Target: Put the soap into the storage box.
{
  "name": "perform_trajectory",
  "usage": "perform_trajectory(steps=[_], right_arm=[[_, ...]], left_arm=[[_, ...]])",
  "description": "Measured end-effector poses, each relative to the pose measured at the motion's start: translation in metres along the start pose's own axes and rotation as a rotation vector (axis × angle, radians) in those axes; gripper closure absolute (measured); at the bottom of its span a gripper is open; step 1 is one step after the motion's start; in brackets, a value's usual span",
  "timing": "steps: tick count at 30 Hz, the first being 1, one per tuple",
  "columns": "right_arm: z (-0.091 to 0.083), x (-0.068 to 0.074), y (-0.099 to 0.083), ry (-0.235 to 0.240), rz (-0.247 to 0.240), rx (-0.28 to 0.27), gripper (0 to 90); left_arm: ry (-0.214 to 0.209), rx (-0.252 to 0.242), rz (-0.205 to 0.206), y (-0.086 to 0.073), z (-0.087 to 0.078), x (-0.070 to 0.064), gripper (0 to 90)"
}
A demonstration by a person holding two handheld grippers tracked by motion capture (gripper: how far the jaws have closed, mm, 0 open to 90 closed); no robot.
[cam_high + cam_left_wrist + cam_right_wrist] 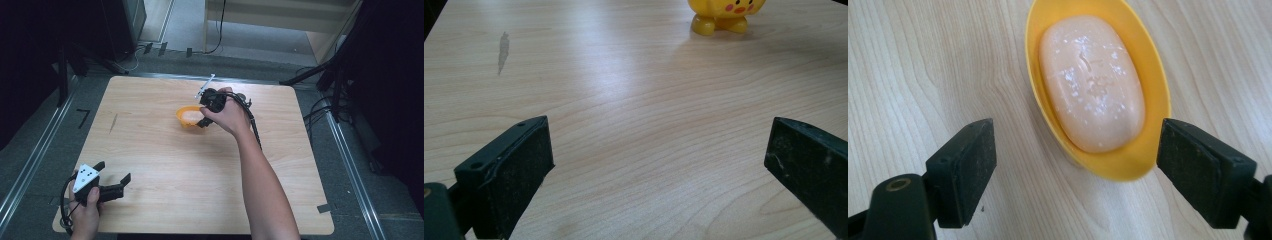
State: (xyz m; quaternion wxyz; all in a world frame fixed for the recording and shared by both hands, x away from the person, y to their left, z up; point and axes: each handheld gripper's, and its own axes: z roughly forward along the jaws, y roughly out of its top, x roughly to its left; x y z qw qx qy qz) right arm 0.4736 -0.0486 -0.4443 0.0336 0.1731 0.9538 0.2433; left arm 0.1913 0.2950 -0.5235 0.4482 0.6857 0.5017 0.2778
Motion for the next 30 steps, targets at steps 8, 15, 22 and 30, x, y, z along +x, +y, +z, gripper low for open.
perform_trajectory(steps=[8,15,22,30], right_arm=[[-0.009,0.003,-0.023,0.002,0.047,-0.097,16.3],[-0.007,0.004,-0.053,-0.010,0.103,-0.166,15.9],[-0.008,0.009,-0.075,-0.019,0.156,-0.256,14.6],[-0.015,0.017,-0.101,-0.065,0.195,-0.355,13.8]], left_arm=[[0.006,0.004,0.006,0.000,0.000,-0.001,0.0],[0.007,0.003,0.001,0.000,0.001,-0.001,0.0],[0.009,0.001,-0.002,0.000,0.001,0.000,0.0],[0.006,0.001,-0.001,0.000,0.001,0.000,0.0]])
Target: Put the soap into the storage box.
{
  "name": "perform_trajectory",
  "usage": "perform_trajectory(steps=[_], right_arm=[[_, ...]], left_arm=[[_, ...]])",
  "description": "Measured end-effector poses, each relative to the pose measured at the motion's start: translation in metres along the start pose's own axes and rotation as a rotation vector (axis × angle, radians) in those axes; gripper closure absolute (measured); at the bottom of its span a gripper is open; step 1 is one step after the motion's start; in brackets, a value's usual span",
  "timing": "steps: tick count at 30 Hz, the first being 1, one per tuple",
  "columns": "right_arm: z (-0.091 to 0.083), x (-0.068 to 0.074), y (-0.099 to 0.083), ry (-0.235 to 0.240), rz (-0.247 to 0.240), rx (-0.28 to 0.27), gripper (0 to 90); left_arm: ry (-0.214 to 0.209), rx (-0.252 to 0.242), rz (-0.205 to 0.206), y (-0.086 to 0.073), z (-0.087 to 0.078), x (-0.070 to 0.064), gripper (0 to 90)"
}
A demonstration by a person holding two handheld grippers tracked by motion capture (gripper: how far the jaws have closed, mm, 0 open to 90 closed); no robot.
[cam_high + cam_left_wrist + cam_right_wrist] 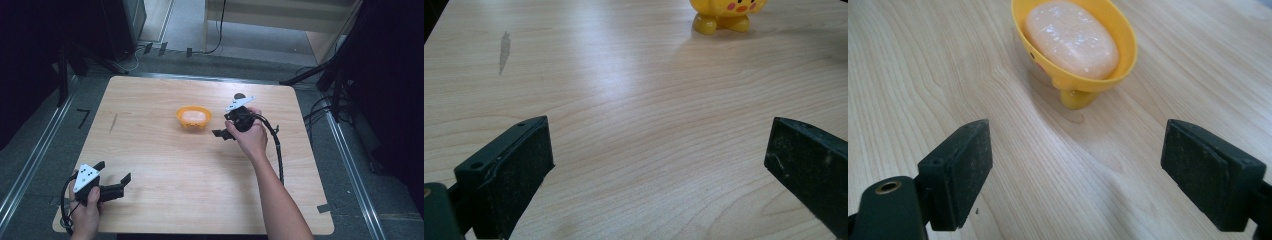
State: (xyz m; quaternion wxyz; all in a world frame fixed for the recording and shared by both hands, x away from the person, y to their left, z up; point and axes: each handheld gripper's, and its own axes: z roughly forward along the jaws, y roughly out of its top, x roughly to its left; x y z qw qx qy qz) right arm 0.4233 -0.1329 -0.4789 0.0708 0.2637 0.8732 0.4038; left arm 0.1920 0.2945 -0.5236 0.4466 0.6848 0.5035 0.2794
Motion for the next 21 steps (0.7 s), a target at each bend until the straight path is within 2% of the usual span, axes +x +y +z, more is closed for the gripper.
perform_trajectory(steps=[1,2,11,13,14,21], right_arm=[[0.000,0.000,0.000,0.000,0.000,0.000,13.8],[-0.006,0.000,-0.008,-0.021,0.018,-0.038,13.9],[-0.035,-0.001,-0.054,-0.075,0.137,-0.199,13.9],[-0.038,-0.001,-0.059,-0.079,0.145,-0.206,13.9],[-0.044,0.000,-0.067,-0.085,0.154,-0.221,13.9],[-0.061,0.006,-0.096,-0.116,0.194,-0.266,13.7]], left_arm=[[0.000,0.000,0.000,0.000,0.000,0.000,0.0],[0.001,0.000,0.001,0.000,0.000,0.000,0.0],[0.002,0.001,0.001,0.000,0.000,0.000,0.0],[0.002,0.001,0.002,0.000,0.001,0.000,0.0],[0.003,0.000,0.003,0.000,0.001,0.000,0.0],[0.004,0.003,0.006,0.000,0.001,-0.001,0.0]])
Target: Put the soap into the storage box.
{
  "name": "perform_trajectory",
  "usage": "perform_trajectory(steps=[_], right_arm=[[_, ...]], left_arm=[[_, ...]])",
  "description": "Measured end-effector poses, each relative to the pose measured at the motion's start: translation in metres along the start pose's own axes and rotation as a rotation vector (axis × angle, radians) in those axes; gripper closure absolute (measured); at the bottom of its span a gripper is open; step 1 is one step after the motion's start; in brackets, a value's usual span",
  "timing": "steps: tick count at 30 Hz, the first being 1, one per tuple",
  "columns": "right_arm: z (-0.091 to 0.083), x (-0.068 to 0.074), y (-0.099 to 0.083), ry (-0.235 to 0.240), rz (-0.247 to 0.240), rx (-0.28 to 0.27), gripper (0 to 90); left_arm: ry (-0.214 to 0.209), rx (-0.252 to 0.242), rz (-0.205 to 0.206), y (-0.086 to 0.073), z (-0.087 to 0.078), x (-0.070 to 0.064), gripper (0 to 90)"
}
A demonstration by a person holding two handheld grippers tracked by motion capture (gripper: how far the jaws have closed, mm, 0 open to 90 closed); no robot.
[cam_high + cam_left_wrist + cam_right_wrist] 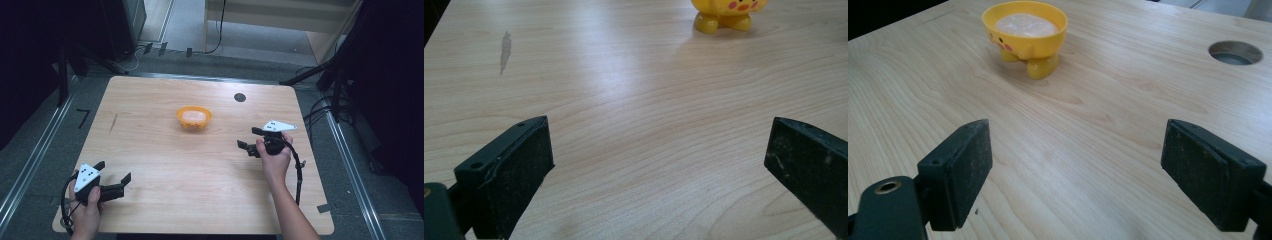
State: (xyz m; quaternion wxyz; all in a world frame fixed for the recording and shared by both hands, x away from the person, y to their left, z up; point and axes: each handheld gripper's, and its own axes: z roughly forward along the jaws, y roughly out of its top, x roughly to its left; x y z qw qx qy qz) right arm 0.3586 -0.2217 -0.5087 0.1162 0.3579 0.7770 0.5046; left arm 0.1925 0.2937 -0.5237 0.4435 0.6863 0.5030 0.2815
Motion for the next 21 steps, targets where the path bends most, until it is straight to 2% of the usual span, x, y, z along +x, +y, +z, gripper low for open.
perform_trajectory(steps=[3,6,14,19,21], right_arm=[[-0.009,0.000,-0.009,-0.011,0.017,-0.019,13.6],[-0.018,0.003,-0.018,-0.032,0.013,-0.028,13.3],[-0.036,0.008,-0.040,-0.043,0.019,-0.047,10.6],[-0.047,0.008,-0.050,-0.051,0.044,-0.067,2.8],[-0.051,0.010,-0.054,-0.078,0.047,-0.070,0.0]], left_arm=[[0.001,0.000,0.000,0.000,0.000,0.000,0.0],[0.002,0.000,0.000,0.000,0.000,0.000,0.0],[0.007,0.005,0.005,0.000,0.000,0.000,0.0],[0.010,0.008,0.009,0.000,0.000,-0.001,0.0],[0.010,0.008,0.009,0.000,0.000,-0.001,0.0]])
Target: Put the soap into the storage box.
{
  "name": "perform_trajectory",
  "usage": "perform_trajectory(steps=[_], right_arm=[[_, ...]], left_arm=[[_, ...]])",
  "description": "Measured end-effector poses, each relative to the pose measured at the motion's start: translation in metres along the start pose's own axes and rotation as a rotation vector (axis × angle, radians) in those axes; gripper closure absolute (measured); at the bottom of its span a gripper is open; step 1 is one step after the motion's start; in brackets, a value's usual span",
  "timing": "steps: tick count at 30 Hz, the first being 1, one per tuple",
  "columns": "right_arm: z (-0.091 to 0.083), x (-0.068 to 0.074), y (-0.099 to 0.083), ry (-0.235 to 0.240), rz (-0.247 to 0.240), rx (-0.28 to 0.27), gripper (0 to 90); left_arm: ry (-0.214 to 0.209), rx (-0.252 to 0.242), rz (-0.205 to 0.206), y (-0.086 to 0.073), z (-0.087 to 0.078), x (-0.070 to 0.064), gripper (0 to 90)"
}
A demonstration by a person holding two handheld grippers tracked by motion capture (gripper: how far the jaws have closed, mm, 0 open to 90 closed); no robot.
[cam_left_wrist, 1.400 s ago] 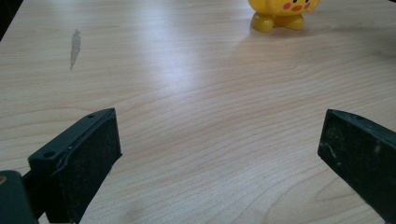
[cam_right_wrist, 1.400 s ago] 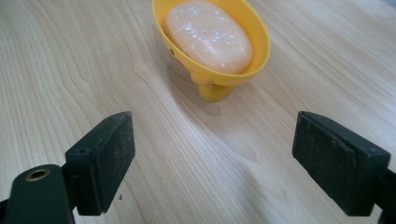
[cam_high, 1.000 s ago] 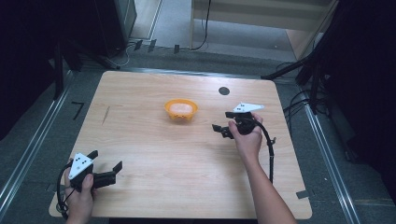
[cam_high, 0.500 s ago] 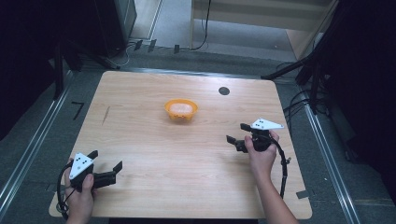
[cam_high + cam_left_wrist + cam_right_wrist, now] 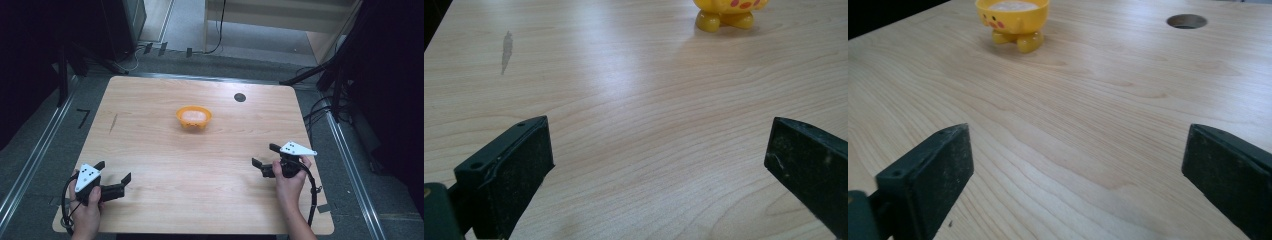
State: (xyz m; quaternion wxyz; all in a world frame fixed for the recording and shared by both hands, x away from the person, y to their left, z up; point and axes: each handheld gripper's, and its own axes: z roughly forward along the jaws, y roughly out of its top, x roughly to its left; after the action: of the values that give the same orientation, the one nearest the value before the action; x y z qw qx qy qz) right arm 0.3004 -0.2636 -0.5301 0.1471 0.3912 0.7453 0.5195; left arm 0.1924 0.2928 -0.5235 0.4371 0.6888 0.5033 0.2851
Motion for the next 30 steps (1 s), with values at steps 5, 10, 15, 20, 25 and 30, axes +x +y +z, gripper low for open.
perform_trajectory(steps=[5,10,15,20,25,30], right_arm=[[-0.013,0.000,-0.010,-0.021,-0.006,-0.007,0.0],[-0.028,-0.002,-0.022,-0.035,0.006,-0.030,0.0],[-0.045,-0.007,-0.035,-0.041,0.065,-0.064,0.0],[-0.063,-0.011,-0.043,-0.069,0.088,-0.080,0.0],[-0.082,-0.016,-0.050,-0.089,0.094,-0.098,0.0],[-0.096,-0.020,-0.059,-0.111,0.107,-0.093,0.0]], left_arm=[[0.001,0.000,0.002,0.000,0.000,0.000,0.0],[0.004,0.001,0.002,0.000,0.000,0.000,0.0],[0.007,0.001,0.008,0.000,0.000,-0.001,0.0],[0.008,0.001,0.009,0.000,0.000,-0.001,0.0],[0.011,0.001,0.011,0.000,0.000,-0.002,0.0],[0.015,-0.004,0.006,0.000,0.000,-0.001,0.0]])
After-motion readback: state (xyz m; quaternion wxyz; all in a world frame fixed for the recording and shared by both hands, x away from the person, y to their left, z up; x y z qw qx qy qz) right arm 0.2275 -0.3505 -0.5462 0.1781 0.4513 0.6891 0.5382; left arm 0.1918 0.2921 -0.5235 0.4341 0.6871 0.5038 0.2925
